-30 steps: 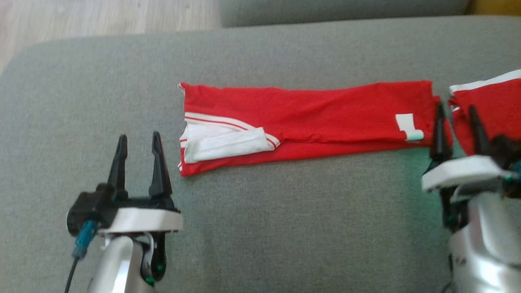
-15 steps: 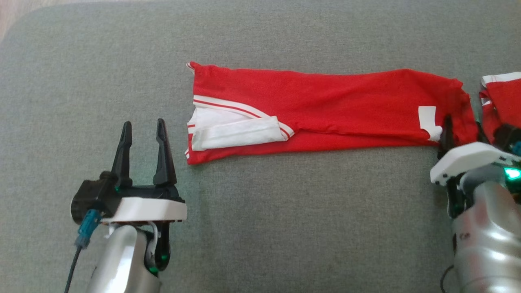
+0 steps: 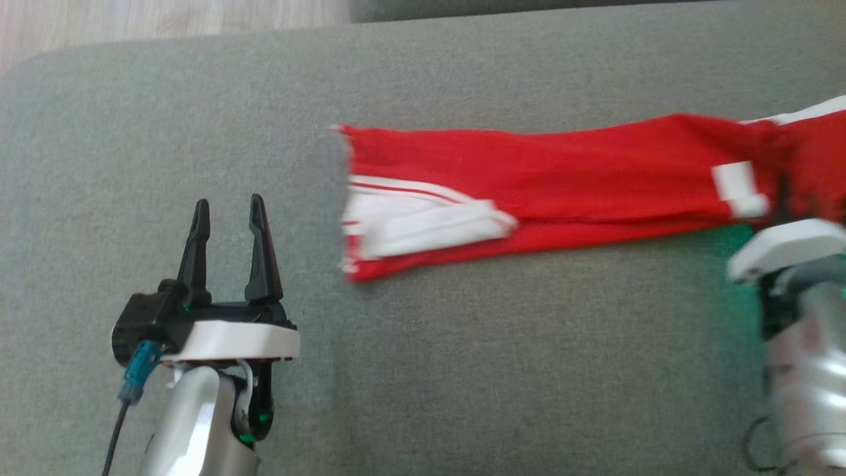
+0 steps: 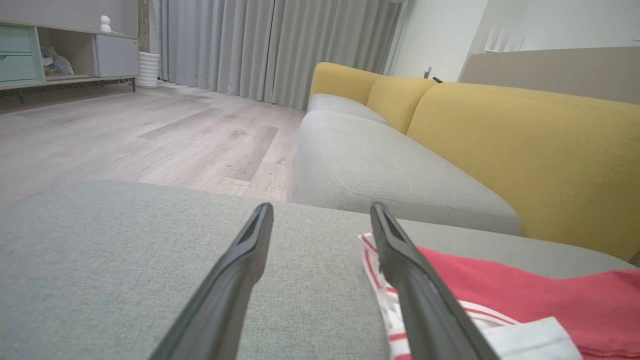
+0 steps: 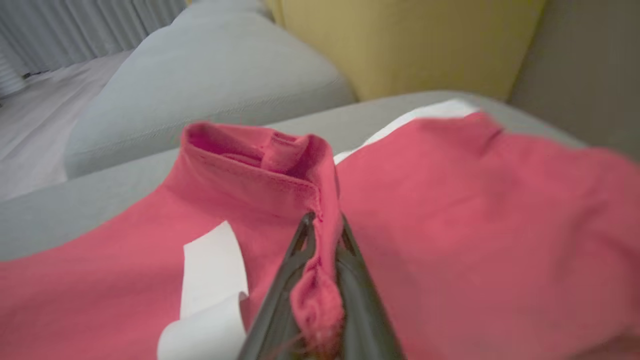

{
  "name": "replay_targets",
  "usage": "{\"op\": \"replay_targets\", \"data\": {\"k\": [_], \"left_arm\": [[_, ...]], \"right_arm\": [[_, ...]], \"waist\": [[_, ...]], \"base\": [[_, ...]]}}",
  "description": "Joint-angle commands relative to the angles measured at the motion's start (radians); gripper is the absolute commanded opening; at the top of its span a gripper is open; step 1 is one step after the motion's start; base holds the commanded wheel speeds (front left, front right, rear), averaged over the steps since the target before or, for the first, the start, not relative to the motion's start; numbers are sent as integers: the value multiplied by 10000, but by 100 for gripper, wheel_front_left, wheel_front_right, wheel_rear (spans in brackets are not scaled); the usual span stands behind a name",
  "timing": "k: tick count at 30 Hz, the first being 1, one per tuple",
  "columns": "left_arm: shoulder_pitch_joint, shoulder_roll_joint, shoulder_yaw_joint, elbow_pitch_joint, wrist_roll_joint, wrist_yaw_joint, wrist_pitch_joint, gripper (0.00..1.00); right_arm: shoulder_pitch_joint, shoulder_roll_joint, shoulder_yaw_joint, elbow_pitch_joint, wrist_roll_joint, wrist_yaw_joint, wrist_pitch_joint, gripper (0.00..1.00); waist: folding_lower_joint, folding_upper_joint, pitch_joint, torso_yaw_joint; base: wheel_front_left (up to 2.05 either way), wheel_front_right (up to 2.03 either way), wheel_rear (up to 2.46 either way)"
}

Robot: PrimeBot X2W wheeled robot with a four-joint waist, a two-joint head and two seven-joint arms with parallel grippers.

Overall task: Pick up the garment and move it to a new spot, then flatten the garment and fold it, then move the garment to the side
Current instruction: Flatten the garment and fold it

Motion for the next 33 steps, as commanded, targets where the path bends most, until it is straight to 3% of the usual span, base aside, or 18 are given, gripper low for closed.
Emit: {"op": "replay_targets", "data": {"k": [1, 7, 14, 16, 24, 33], "left_arm": [[-199, 55, 349, -270, 42, 18, -93, 100], [-72, 55, 268, -196, -86, 35, -93, 100], [56, 55, 123, -109, -194, 61, -93, 100], [72, 55, 141, -104, -163, 57, -93, 100], [-42, 55, -100, -20, -205, -22, -93, 100], [-227, 55, -544, 59, -418, 76, -93, 100]], "right_arm": [[-241, -351, 65, -450, -36, -7, -130, 0], [-307, -651, 259, -1132, 311, -7, 325, 0], [-99, 47, 1553, -2306, 1096, -7, 843, 0], [-24, 234, 2135, -2641, 1375, -7, 1001, 0], [136, 394, 6262, -3157, 4488, -7, 1428, 0], [-339, 396, 8890, -2128, 5911, -7, 1008, 0]], "waist": [[0, -1, -113, -75], [0, -1, -438, -128], [0, -1, -820, -26], [0, -1, -911, 32], [0, -1, -911, 650], [0, -1, -570, 1484]], "base": [[0, 0, 0], [0, 0, 0], [0, 0, 0], [0, 0, 0], [0, 0, 0], [0, 0, 0]]}}
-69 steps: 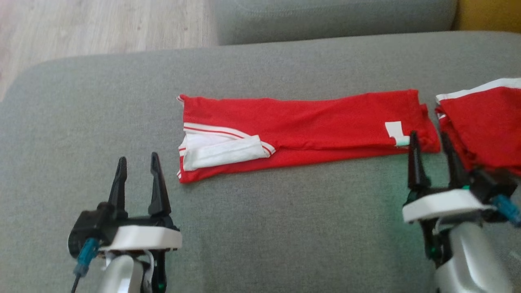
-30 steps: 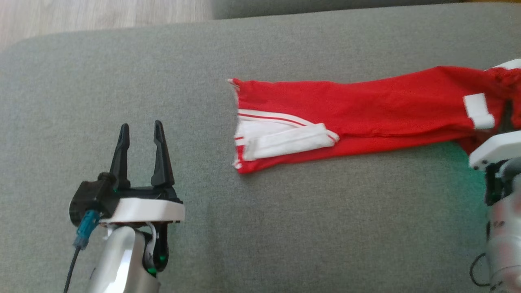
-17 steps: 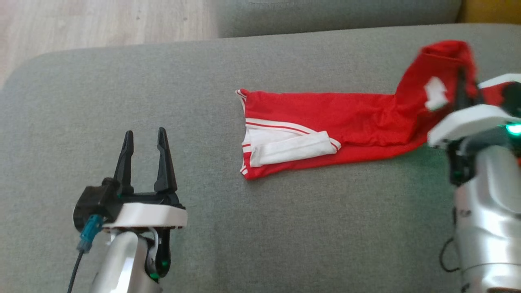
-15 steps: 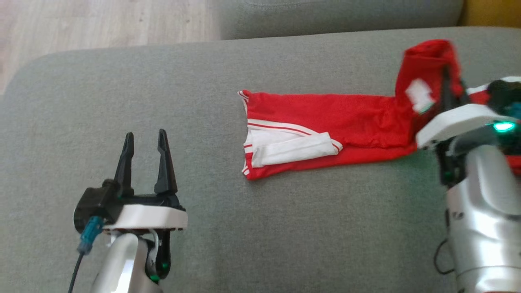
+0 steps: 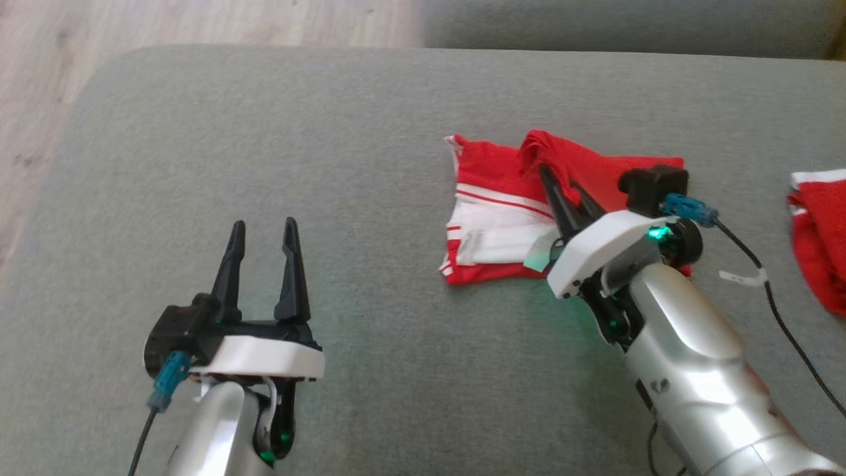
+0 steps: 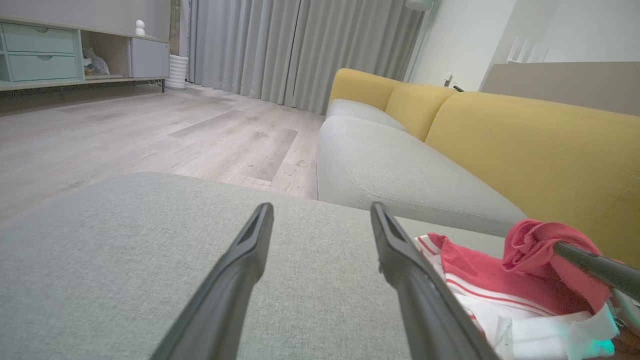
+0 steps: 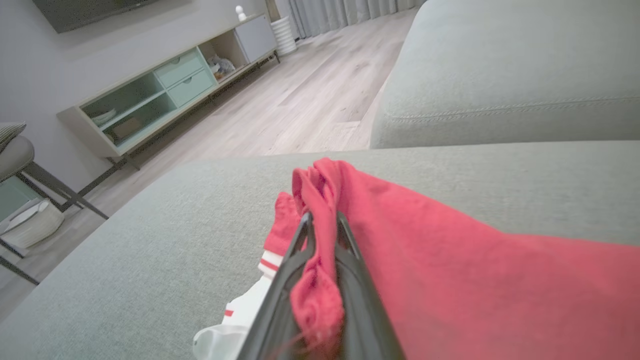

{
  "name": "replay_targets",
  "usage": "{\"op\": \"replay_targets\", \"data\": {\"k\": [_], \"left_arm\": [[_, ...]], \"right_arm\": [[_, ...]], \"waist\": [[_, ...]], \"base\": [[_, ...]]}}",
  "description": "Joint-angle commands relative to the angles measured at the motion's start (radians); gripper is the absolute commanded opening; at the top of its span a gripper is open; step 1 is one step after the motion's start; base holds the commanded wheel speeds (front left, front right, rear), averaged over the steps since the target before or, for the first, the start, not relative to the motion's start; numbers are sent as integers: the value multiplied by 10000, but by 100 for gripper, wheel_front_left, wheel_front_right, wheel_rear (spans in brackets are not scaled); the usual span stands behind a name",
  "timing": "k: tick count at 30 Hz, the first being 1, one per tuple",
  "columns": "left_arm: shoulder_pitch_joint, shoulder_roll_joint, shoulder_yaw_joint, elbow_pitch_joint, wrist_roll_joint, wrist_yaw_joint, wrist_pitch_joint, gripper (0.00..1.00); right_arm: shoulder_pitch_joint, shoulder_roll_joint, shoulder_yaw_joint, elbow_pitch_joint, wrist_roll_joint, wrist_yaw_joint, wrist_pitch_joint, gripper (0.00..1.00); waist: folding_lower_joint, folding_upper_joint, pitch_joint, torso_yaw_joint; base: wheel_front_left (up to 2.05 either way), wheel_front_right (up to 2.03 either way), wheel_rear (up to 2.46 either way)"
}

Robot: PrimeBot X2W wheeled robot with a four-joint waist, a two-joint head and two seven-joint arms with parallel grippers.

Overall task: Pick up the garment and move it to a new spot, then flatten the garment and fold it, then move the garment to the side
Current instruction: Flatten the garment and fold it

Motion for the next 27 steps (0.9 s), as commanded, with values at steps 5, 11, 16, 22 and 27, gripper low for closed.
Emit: {"op": "replay_targets", "data": {"k": [5, 11, 16, 22, 27], "left_arm": [[-510, 62, 112, -257, -119, 113, -93, 100], [-550, 62, 54, -262, -188, 155, -93, 100], [-525, 62, -20, -191, -214, 179, -93, 100], [-588, 62, 132, -164, -128, 199, -93, 100], [-485, 62, 395, -264, -37, 172, -93, 100]], "right_arm": [[-911, 121, 818, 352, 410, -7, -504, 0], [-1129, 121, 1613, 988, 868, -7, -778, 0], [-1038, 121, 2350, 1183, 1363, -7, -1059, 100], [-1274, 121, 3149, 930, 1677, -7, -1397, 100], [-1899, 121, 2162, 1384, 183, -7, -1767, 100]], "waist": [[0, 0, 270, 480], [0, 0, 381, 643], [0, 0, 297, 662], [0, 0, 157, 369], [0, 0, -99, -88]], "base": [[0, 0, 0], [0, 0, 0], [0, 0, 0], [0, 0, 0], [0, 0, 0]]}}
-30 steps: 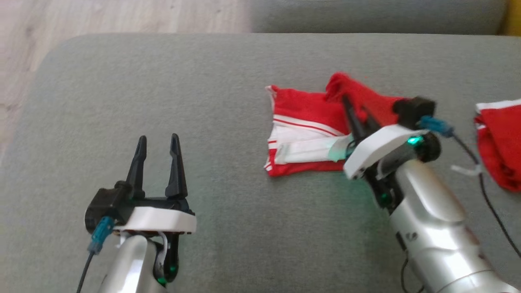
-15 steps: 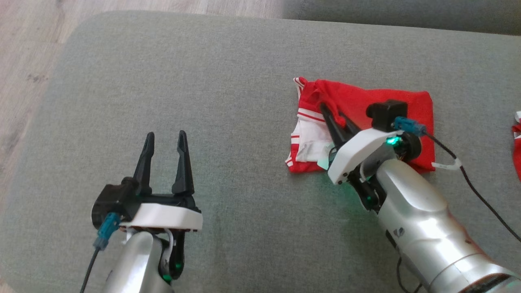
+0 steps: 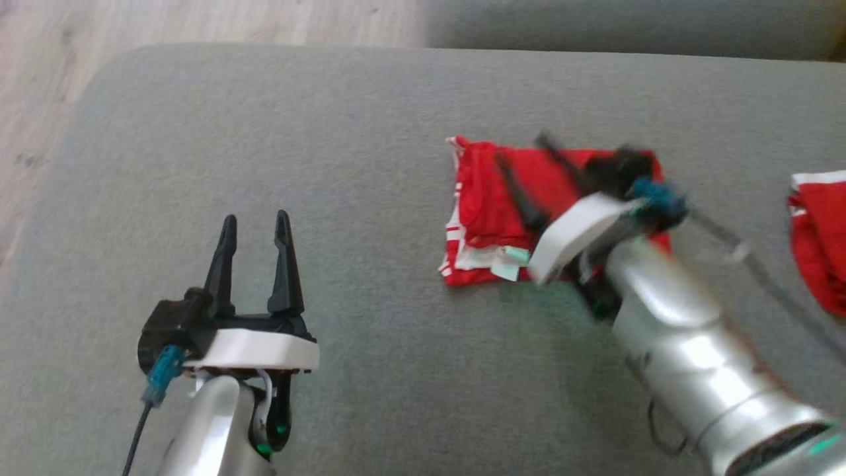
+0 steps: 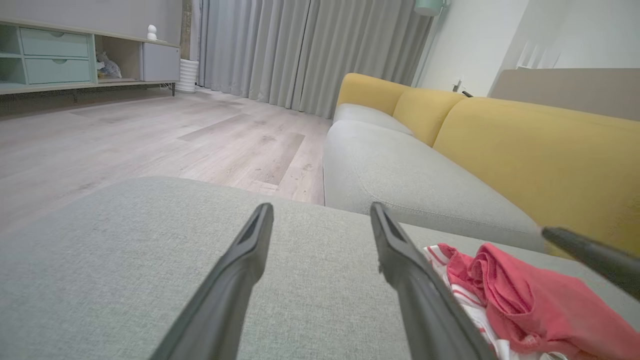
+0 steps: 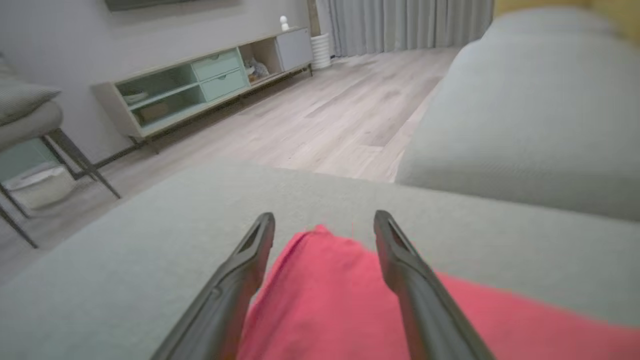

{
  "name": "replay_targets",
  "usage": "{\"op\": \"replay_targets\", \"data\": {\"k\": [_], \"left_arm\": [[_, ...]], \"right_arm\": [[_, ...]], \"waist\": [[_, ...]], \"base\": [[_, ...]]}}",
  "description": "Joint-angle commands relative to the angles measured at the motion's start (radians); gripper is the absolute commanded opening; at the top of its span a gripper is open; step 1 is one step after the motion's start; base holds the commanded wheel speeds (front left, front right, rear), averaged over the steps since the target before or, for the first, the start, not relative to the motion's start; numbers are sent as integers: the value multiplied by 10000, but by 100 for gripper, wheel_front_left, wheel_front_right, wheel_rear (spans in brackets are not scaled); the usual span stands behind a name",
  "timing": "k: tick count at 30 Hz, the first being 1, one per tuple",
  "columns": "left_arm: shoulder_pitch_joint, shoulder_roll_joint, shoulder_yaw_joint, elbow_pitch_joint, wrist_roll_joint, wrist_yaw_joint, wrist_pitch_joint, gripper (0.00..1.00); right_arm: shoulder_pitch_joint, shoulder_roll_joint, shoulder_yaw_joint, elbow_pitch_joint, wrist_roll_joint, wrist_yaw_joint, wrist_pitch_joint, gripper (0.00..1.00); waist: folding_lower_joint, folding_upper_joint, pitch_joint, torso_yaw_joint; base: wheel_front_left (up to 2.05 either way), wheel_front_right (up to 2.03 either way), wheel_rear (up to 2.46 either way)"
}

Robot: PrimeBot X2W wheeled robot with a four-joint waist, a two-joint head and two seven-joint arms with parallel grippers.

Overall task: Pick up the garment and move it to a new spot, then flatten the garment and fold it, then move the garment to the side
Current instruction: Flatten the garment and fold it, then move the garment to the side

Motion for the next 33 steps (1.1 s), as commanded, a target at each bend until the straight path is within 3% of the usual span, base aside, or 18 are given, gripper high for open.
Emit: {"op": "replay_targets", "data": {"k": [1, 8, 12, 20, 33], "left_arm": [[-285, 64, 410, -359, 107, 13, -93, 100], [-12, 64, 621, -546, 189, 22, -93, 100], [146, 64, 819, -659, 227, 62, -93, 100], [725, 64, 1203, -711, 509, -2, -93, 100], [815, 64, 1256, -646, 660, -98, -93, 100]], "right_arm": [[-507, 129, -590, -220, -478, -7, -163, 100], [803, 94, -4694, -1694, -4303, -7, -175, 100], [2032, 114, -6069, -3046, -5560, -7, -176, 100], [4312, 127, -6182, -5074, -5332, -7, -176, 100], [5131, 128, -6054, -5756, -4725, -7, -177, 100]], "waist": [[0, 0, -183, -271], [0, 0, -553, -947], [0, 0, -679, -1327], [0, 0, -754, -1858], [0, 0, -616, -1936]], "base": [[0, 0, 0], [0, 0, 0], [0, 0, 0], [0, 0, 0], [0, 0, 0]]}}
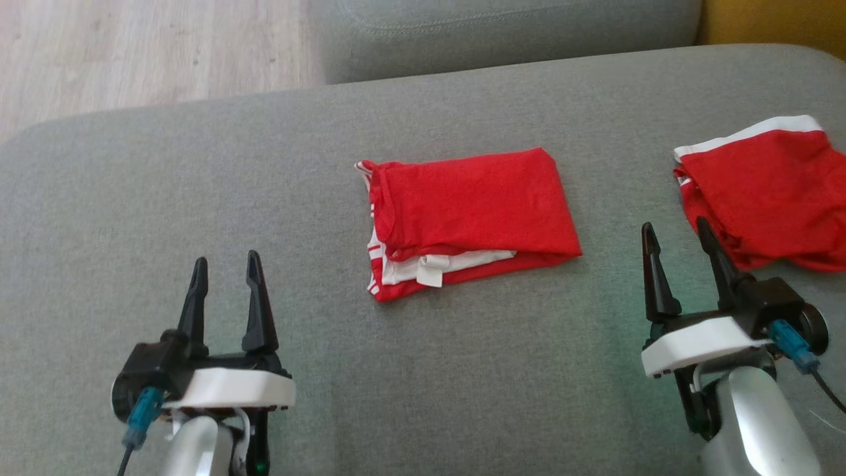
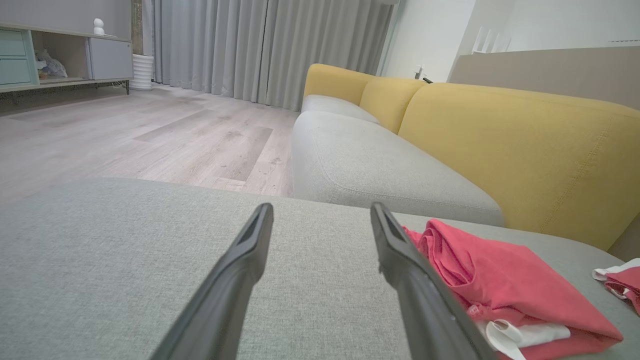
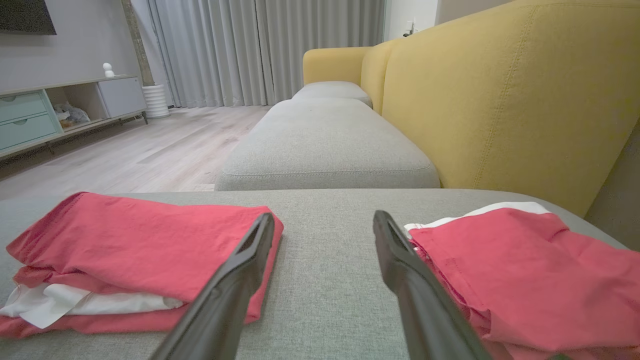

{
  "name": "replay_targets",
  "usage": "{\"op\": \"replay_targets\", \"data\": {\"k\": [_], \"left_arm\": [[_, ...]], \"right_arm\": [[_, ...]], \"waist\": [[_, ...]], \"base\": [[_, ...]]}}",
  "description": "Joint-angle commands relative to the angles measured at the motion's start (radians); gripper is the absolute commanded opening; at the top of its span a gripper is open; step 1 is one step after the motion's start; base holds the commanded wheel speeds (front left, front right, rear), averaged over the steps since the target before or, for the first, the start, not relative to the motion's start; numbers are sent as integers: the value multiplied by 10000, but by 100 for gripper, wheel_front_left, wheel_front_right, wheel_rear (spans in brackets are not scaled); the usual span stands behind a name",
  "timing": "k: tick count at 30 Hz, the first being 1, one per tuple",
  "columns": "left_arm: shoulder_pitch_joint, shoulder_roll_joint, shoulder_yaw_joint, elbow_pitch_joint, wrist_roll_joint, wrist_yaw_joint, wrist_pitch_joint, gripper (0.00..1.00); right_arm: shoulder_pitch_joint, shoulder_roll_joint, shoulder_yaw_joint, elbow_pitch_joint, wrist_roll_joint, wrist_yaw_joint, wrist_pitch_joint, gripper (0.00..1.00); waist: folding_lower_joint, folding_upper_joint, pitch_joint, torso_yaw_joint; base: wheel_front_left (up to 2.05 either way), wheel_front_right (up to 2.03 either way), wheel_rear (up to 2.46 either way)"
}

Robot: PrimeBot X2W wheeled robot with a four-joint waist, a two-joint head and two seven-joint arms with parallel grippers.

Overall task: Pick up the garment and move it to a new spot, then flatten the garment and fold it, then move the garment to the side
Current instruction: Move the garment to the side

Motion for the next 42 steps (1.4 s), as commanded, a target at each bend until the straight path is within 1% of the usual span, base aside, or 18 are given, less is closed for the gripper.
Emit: {"op": "replay_targets", "data": {"k": [1, 4, 7, 9, 13, 15, 16, 21, 25, 26, 27, 28, 32, 38, 42], "left_arm": [[-347, 62, 265, -304, 77, -10, -93, 100], [-527, 62, 118, -324, 91, -47, -93, 100], [-712, 62, -7, -340, 25, -84, -93, 100], [-825, 62, -60, -393, 4, -87, -93, 100], [-1039, 62, -253, -384, 3, -104, -93, 100], [-1148, 62, -347, -376, -21, -108, -93, 100], [-1252, 62, -407, -350, -42, -111, -93, 100], [-1460, 62, -571, -302, -37, -116, -93, 100], [-1592, 62, -651, -299, -35, -92, -93, 100], [-1618, 62, -660, -301, -31, -84, -93, 100], [-1642, 62, -667, -303, -25, -73, -93, 100], [-1662, 62, -668, -308, -20, -59, -93, 100], [-1680, 62, -664, -330, 7, -40, -93, 100], [-1621, 62, -708, -342, 41, -66, -93, 100], [-1590, 62, -724, -357, 64, -71, -93, 100]], "right_arm": [[-378, 13, 237, -354, 22, -7, -106, 100], [-647, 14, 244, -278, -14, -7, -106, 100], [-1095, 14, 199, 130, -29, -7, 36, 100], [-1462, 14, 196, 616, -7, -7, 448, 100], [-2303, 14, 243, 1613, 461, -7, 988, 100], [-2714, 14, 375, 2106, 617, -7, 1135, 100], [-3096, 14, 498, 2601, 888, -7, 1327, 100], [-3865, 14, 721, 3948, 1372, -7, 1834, 100], [-4246, 14, 1274, 5031, 1657, -7, 2286, 100], [-4316, 14, 1429, 5262, 1642, -7, 2382, 98], [-4386, 14, 1564, 5447, 1613, -7, 2423, 42], [-4455, 14, 1664, 5588, 1575, -7, 2392, 0], [-4655, 14, 1748, 5895, 1242, -7, 1991, 0], [-4867, -121, 1599, 6083, -212, -7, 912, 0], [-4856, -379, 1604, 5869, -1021, -7, 598, 0]], "waist": [[0, -1, 78, 67], [0, -1, 337, 204], [0, -1, 680, 376], [0, -1, 917, 496], [0, -1, 1347, 777], [0, -1, 1504, 917], [0, -1, 1670, 1043], [0, -1, 1946, 1299], [0, -1, 2052, 1451], [0, -1, 2057, 1472], [0, -1, 2054, 1486], [0, -1, 2046, 1487], [0, -1, 1916, 1407], [0, -1, 1418, 959], [0, -1, 1063, 507]], "base": [[0, 0, 0], [0, 0, 0], [0, 0, 0], [0, 0, 0], [0, 0, 0], [0, 0, 0], [0, 0, 0], [0, 0, 0], [0, 0, 0], [0, 0, 0], [0, 0, 0], [0, 0, 0], [0, 0, 0], [0, 0, 0], [0, 0, 0]]}}
